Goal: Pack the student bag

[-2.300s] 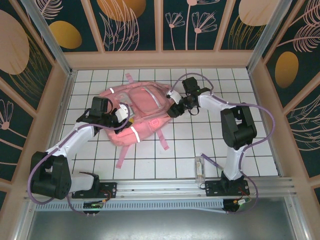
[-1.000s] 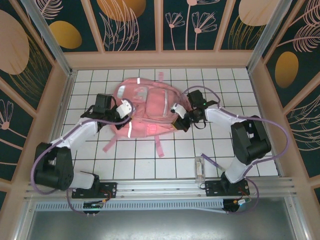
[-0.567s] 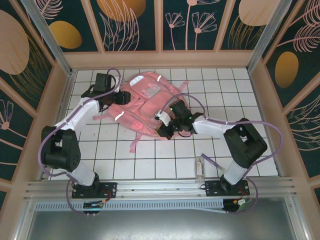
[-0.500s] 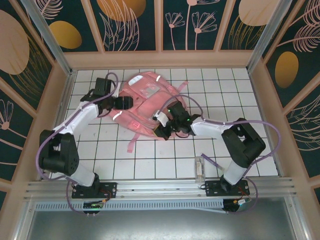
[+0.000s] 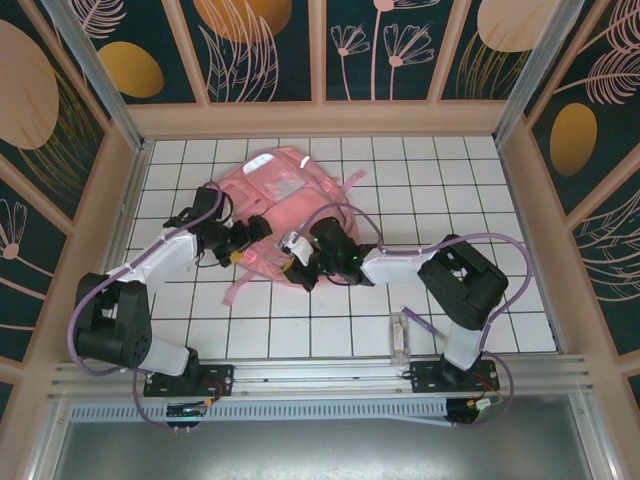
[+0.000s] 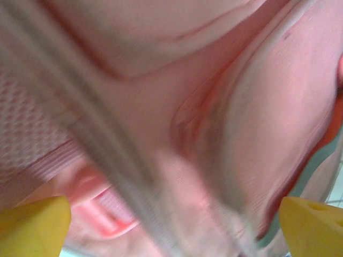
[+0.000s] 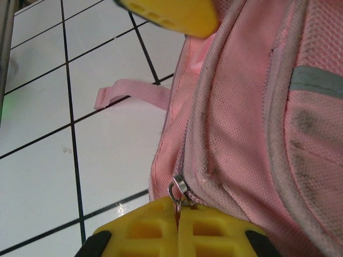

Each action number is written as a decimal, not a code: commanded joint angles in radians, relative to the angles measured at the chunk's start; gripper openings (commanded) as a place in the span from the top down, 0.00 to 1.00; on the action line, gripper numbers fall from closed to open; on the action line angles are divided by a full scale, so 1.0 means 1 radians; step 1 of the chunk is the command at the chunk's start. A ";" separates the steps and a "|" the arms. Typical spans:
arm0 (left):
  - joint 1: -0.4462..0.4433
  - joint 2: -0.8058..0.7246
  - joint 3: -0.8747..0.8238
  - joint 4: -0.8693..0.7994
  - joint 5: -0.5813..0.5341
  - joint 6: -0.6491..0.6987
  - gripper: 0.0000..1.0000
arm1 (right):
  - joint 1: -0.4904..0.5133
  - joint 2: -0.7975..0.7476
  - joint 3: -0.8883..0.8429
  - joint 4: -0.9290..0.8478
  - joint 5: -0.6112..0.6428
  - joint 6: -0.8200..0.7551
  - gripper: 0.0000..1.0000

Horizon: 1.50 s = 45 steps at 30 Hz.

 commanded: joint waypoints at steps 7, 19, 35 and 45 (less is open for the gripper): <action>-0.014 0.039 0.010 0.050 -0.206 -0.040 0.94 | 0.060 0.007 0.022 0.083 0.101 0.011 1.00; 0.018 0.100 0.123 -0.099 -0.368 0.215 1.00 | -0.055 -0.075 0.069 -0.316 0.423 0.021 1.00; 0.034 0.209 0.227 -0.070 -0.318 0.425 1.00 | -0.240 -0.199 -0.036 -0.535 0.350 -0.120 1.00; 0.039 0.497 0.681 -0.225 -0.274 0.451 0.29 | -0.037 -0.148 0.047 -0.407 0.143 -0.179 1.00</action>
